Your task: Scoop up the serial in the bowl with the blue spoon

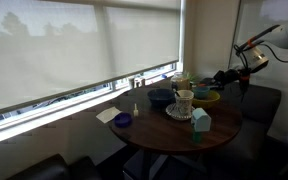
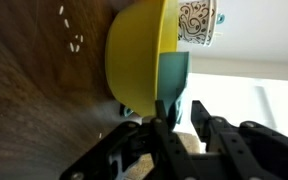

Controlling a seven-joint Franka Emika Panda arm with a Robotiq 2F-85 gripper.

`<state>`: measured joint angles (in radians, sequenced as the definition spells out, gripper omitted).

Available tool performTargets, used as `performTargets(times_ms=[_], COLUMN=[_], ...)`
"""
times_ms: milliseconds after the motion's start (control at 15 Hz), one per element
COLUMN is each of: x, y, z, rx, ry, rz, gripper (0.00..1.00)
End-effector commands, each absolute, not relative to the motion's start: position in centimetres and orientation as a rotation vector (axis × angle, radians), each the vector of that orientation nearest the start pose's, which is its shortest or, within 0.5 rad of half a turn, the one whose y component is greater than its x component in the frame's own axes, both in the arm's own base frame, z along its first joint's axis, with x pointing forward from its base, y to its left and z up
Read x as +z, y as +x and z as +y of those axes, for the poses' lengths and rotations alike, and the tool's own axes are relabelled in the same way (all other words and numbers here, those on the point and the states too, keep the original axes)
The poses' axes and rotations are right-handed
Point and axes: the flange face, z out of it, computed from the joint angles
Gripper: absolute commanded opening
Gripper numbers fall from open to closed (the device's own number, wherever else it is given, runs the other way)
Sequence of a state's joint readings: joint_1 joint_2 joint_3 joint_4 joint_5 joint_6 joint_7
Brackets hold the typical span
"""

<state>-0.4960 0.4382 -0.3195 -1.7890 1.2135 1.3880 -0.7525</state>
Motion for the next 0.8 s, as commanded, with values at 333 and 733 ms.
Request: performTargets(times_ms=[333,733], x=[36.6,40.7], y=[49.8,49.2], z=[-35.0,-33.7], rx=[-0.302,-0.277], ry=[-1.811,-1.867], rz=[0.367,0.216], gripper=[0.03,0.03])
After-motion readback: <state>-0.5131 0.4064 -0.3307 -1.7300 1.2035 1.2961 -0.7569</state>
